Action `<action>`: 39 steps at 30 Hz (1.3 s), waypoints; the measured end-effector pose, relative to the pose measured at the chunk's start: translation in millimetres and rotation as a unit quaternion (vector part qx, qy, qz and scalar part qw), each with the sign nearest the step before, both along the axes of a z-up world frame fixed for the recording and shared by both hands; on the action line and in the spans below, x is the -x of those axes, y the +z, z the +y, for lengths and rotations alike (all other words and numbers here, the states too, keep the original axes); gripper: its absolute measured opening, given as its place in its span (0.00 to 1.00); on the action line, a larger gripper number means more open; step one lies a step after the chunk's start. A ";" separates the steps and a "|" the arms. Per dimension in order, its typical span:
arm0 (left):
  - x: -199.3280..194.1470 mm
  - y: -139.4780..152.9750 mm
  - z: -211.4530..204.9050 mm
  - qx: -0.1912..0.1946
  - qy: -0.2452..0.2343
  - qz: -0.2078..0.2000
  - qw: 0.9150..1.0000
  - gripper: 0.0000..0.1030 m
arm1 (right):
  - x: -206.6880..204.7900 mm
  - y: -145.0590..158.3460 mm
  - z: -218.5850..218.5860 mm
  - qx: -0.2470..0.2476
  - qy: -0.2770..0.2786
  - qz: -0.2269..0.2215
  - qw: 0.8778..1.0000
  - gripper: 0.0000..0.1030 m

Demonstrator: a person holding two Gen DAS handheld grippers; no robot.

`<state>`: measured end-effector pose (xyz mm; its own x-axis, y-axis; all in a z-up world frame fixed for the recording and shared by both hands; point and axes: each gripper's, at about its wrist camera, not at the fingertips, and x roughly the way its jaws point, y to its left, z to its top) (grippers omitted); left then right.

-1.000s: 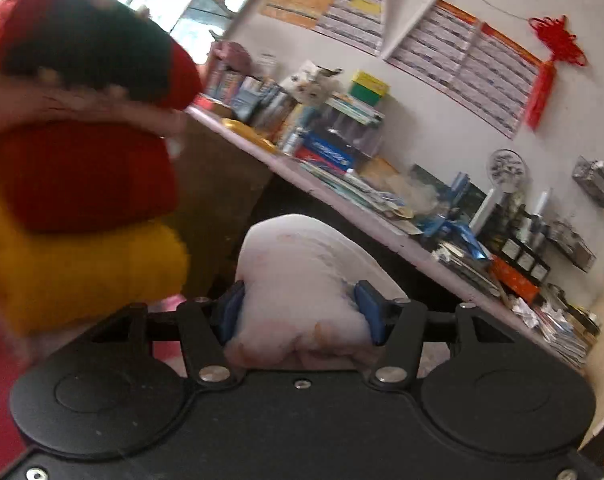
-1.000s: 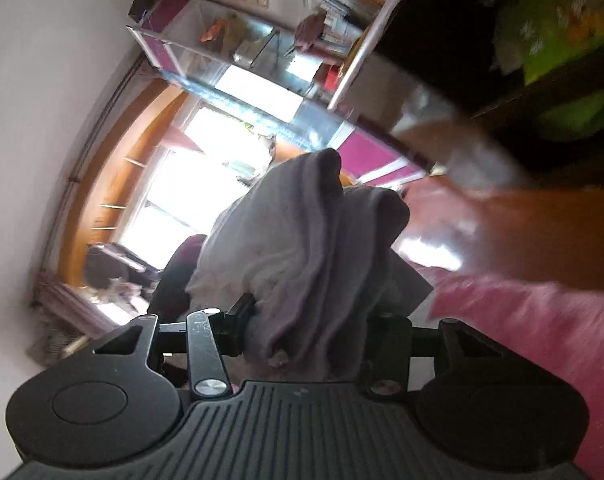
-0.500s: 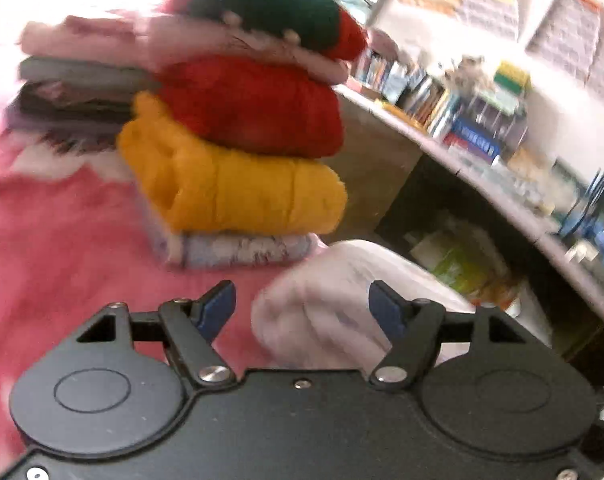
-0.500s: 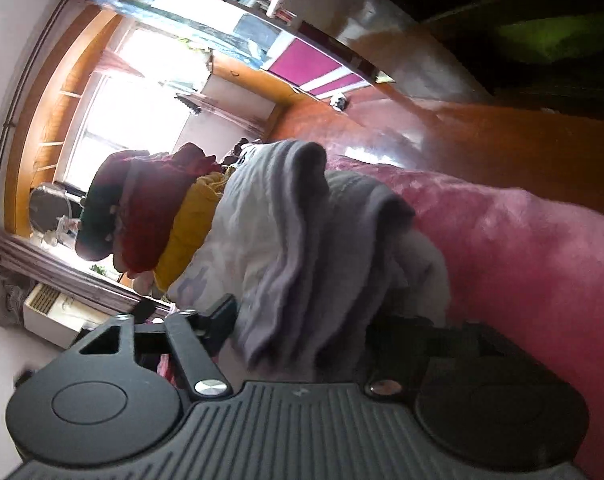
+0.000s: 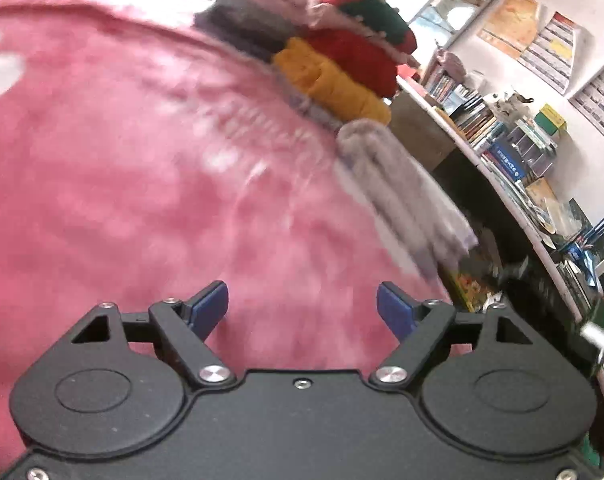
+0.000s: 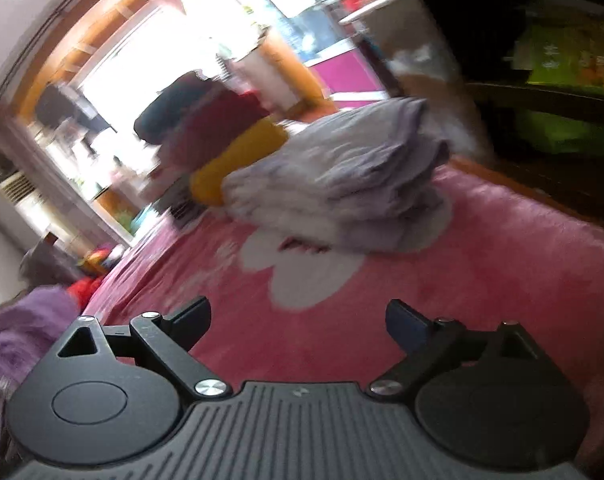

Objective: Fold clothes

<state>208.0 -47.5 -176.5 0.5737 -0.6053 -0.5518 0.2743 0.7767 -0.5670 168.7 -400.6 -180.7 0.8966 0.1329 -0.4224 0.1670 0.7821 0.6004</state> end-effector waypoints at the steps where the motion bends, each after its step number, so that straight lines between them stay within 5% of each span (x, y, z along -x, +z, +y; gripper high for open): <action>1: 10.2 1.1 5.4 -0.008 0.003 0.001 1.000 0.79 | 2.7 4.6 11.7 0.013 0.016 -0.004 1.000 0.91; 8: 60.1 29.6 39.8 -0.098 0.065 -0.002 0.993 0.92 | 8.2 39.5 96.8 0.084 0.132 0.004 0.988 1.00; 13: 100.4 56.0 57.3 -0.222 0.139 -0.039 0.964 0.98 | 20.5 58.4 151.6 0.117 0.215 0.018 0.969 1.00; 16: 115.7 70.1 68.6 -0.261 0.174 -0.039 0.949 0.99 | 30.7 68.6 176.3 0.129 0.240 0.026 0.962 1.00; 28: 160.8 120.5 105.7 -0.246 0.224 -0.097 0.938 0.99 | 76.8 107.6 231.7 0.206 0.252 0.065 0.943 1.00; 39: 184.5 140.3 90.9 -0.235 0.206 -0.113 0.943 0.99 | 115.9 146.2 236.6 0.252 0.231 0.033 0.939 1.00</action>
